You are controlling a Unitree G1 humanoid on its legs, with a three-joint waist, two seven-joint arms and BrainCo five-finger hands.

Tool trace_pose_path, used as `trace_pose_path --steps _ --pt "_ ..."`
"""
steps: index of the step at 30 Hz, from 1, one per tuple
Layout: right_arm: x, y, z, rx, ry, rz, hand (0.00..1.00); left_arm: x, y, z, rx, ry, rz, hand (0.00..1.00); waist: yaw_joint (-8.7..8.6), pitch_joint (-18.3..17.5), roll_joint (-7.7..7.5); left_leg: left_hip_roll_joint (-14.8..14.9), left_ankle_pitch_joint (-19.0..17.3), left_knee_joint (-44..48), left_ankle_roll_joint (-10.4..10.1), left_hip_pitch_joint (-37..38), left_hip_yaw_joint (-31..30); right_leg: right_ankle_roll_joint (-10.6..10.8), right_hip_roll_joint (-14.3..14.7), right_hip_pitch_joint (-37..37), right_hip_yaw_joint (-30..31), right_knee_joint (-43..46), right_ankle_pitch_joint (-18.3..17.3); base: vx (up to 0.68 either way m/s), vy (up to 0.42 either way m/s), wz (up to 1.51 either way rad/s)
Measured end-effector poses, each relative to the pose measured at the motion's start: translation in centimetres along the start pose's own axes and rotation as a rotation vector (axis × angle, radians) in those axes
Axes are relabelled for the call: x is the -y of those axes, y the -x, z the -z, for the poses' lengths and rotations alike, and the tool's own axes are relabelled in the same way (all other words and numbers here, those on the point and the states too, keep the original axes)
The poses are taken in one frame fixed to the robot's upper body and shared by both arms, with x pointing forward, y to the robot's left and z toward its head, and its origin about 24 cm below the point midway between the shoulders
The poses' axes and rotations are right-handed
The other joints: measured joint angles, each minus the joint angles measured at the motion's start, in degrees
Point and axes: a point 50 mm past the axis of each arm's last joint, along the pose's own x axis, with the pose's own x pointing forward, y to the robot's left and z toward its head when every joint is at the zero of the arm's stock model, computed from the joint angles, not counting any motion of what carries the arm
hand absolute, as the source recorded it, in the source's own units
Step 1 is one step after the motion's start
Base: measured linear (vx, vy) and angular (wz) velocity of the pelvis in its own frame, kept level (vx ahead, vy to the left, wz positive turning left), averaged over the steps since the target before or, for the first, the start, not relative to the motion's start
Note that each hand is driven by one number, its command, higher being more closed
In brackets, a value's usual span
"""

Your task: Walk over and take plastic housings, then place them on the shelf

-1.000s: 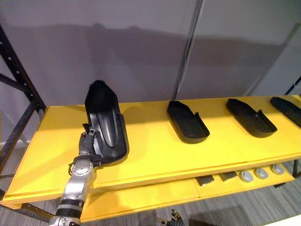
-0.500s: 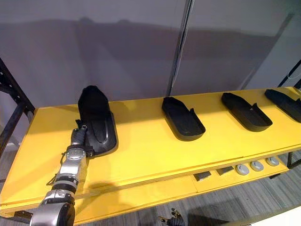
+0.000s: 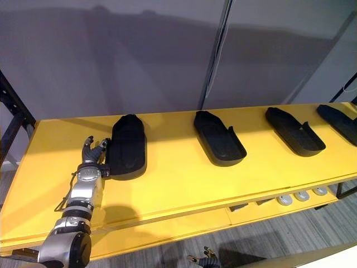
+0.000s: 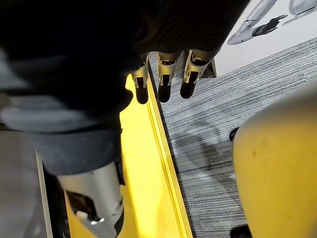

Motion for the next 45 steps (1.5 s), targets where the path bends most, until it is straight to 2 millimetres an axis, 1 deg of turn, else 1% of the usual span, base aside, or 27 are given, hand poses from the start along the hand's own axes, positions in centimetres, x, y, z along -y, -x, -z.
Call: trace_pose_path --steps 4,5,6,7,9,10,12,13,15,16,17,18,19,21,24,25,28,30,31,33,36,40,42,45 --pt "-0.1 0.0 0.0 0.0 -0.001 -0.009 0.0 0.4 1.7 0.3 0.029 0.027 0.007 0.0 0.1 0.2 -0.16 0.0 -0.1 0.0 -0.1 0.4 -0.6 -0.2 0.0 1.2 -0.8 -0.5 0.1 0.01 -0.001 0.1" --pt "-0.1 0.0 0.0 0.0 0.001 -0.01 0.0 0.5 2.2 0.4 0.034 0.037 0.004 0.0 0.18 0.3 -0.12 0.1 -0.1 0.0 -0.1 0.7 -0.6 -0.2 0.0 1.5 -0.4 -0.4 0.1 0.0 0.0 0.0" --pt "-0.1 0.1 0.1 0.002 0.001 -0.011 0.0 0.3 3.3 0.5 0.054 0.052 -0.015 0.0 0.28 0.2 -0.09 0.2 -0.2 0.0 -0.3 0.9 -0.3 -0.2 0.1 1.5 0.5 -0.3 0.1 -0.02 -0.003 -0.05" --pt "-0.1 0.1 0.1 0.004 0.001 -0.011 0.0 0.2 3.5 0.4 0.06 0.058 -0.02 0.0 0.29 0.2 -0.09 0.3 -0.3 0.0 -0.3 0.9 -0.3 -0.2 0.1 1.5 0.5 -0.3 0.2 -0.01 -0.005 -0.1" --pt "0.1 0.3 0.0 0.021 -0.004 -0.005 0.0 -0.1 4.9 -0.2 0.114 0.084 -0.047 0.0 0.59 0.3 -0.03 0.6 -0.6 0.0 -0.2 0.7 -0.2 -0.1 0.4 1.2 0.7 0.5 0.2 -0.02 -0.006 -0.04" --pt "0.1 0.4 0.1 0.022 -0.005 -0.004 0.0 0.0 5.3 -0.5 0.134 0.085 -0.046 0.0 0.8 0.3 -0.01 0.7 -0.7 0.0 -0.2 0.8 -0.1 -0.1 0.5 1.1 0.8 0.8 0.2 -0.04 -0.001 -0.02" --pt "0.3 0.7 0.4 0.027 -0.009 0.005 0.0 0.1 6.7 -2.7 0.246 0.129 -0.044 0.0 2.02 0.3 0.04 1.0 -1.1 0.4 -0.2 0.8 -0.2 0.0 0.8 0.7 1.0 1.9 0.2 -0.05 0.001 0.0" --pt "0.4 0.7 0.5 0.028 -0.009 0.006 0.0 0.0 7.1 -3.3 0.279 0.141 -0.045 0.0 2.16 0.3 0.05 1.1 -1.1 0.5 -0.2 0.9 -0.2 0.0 0.8 0.7 1.0 2.1 0.2 -0.05 0.001 0.02" --pt "0.4 0.8 0.5 0.031 -0.01 0.009 0.0 -0.5 8.4 -5.5 0.407 0.179 -0.063 0.0 2.41 0.2 0.32 1.3 -1.5 0.5 -0.2 0.9 -0.3 0.0 1.0 0.5 1.0 2.8 0.2 -0.07 0.002 0.02" --pt "0.4 0.8 0.5 0.033 -0.01 0.009 0.0 -0.7 8.8 -5.9 0.438 0.182 -0.07 0.0 2.41 0.1 0.38 1.3 -1.6 0.5 -0.4 0.9 -0.3 0.0 1.0 0.5 1.1 2.8 0.2 -0.06 0.001 -0.02" --pt "0.4 0.9 0.5 0.035 -0.012 0.01 0.0 -1.0 9.5 -6.6 0.493 0.19 -0.071 0.0 2.46 0.1 0.5 1.4 -1.7 0.5 -0.5 0.9 -0.2 0.0 1.1 0.5 1.2 2.8 0.2 -0.05 -0.011 -0.04" --pt "0.5 1.0 0.6 0.037 -0.015 0.013 0.0 -0.9 10.4 -7.0 0.534 0.194 -0.059 1.0 2.61 -0.1 0.76 1.8 -1.7 0.5 -0.5 0.8 -0.2 0.0 1.2 0.3 1.2 2.8 0.2 -0.04 -0.014 -0.04" --pt "0.5 1.0 0.8 0.037 -0.016 0.015 0.0 -0.8 10.9 -7.2 0.553 0.198 -0.048 1.0 2.81 -0.2 0.87 1.9 -1.7 0.5 -0.5 0.8 -0.2 0.0 1.3 0.3 1.3 2.9 0.2 -0.04 -0.018 -0.06" --pt "0.7 1.2 0.9 0.045 -0.019 0.019 0.0 -0.4 12.5 -7.2 0.595 0.208 0.003 1.0 3.52 -0.7 1.23 2.1 -1.7 0.3 -0.6 0.6 0.2 0.0 1.7 -0.2 1.7 3.5 0.2 -0.03 -0.006 -0.08" --pt "0.7 1.3 0.9 0.051 -0.021 0.026 0.0 0.1 14.5 -6.8 0.622 0.218 0.081 1.0 3.59 -1.2 2.01 2.3 -1.6 -0.1 -0.5 0.9 0.3 0.1 2.0 -0.2 1.3 3.6 0.2 -0.04 -0.008 -0.03" --pt "0.5 1.3 0.9 0.052 -0.024 0.026 0.0 0.3 15.3 -6.2 0.613 0.216 0.117 1.0 3.64 -1.5 2.4 2.4 -1.6 -0.1 -0.5 0.9 0.3 0.2 2.0 -0.2 0.8 3.6 0.3 0.0 0.0 0.0" --pt "0.5 1.3 1.0 0.05 -0.022 0.031 0.0 0.6 16.2 -5.0 0.574 0.202 0.163 1.0 4.03 -1.8 2.73 2.8 -1.6 0.2 -0.6 0.9 0.3 0.2 2.1 -0.2 0.9 3.6 0.3 -0.01 -0.003 0.0" --pt "0.6 1.4 1.3 0.047 -0.019 0.034 0.0 0.8 16.7 -3.8 0.528 0.186 0.191 1.0 4.99 -1.8 2.75 3.0 -1.7 0.4 -0.6 0.8 0.6 0.2 2.1 -0.3 1.0 3.6 0.3 -0.04 0.0 -0.03" --pt "0.6 1.4 1.3 0.045 -0.019 0.036 0.0 0.8 16.7 -3.4 0.512 0.179 0.196 1.0 5.16 -1.8 2.75 3.0 -1.7 0.5 -0.7 0.8 0.7 0.2 2.2 -0.2 1.0 3.6 0.3 -0.04 0.001 -0.02" --pt "0.6 1.5 1.5 0.042 -0.02 0.04 0.0 1.0 16.8 -1.6 0.432 0.141 0.213 1.0 5.41 -1.8 2.83 3.1 -1.7 0.9 -0.8 0.6 0.7 0.4 2.2 -0.2 1.0 3.6 0.2 -0.05 0.0 0.0" --pt "0.6 1.5 1.5 0.041 -0.019 0.044 0.0 1.7 16.6 0.4 0.35 0.101 0.257 1.0 5.71 -1.8 2.81 3.0 -1.7 1.4 -0.8 0.0 0.7 0.8 2.0 -0.5 0.9 3.5 -0.2 -0.05 0.0 0.0" --pt "0.6 1.5 1.4 0.047 -0.012 0.045 0.0 2.6 16.5 2.3 0.276 0.064 0.302 1.0 5.75 -1.9 2.79 2.7 -1.7 1.6 -0.8 -0.1 0.9 1.3 1.8 -0.5 0.8 3.6 -0.5 -0.04 0.008 0.01" --pt "0.6 1.5 1.4 0.047 -0.013 0.049 0.0 3.3 16.6 3.7 0.22 0.012 0.328 1.0 5.74 -2.0 2.6 2.6 -1.7 1.7 -0.8 -0.2 1.1 1.5 1.6 -0.6 0.8 3.6 -0.6 0.0 0.0 0.0" --pt "0.5 1.5 1.4 0.048 -0.016 0.048 0.0 4.0 16.5 4.7 0.184 -0.027 0.353 1.0 5.75 -2.1 2.54 2.1 -1.4 1.7 -0.7 -0.1 1.2 1.6 1.3 -0.9 0.9 3.6 -0.7 0.01 0.011 0.0"
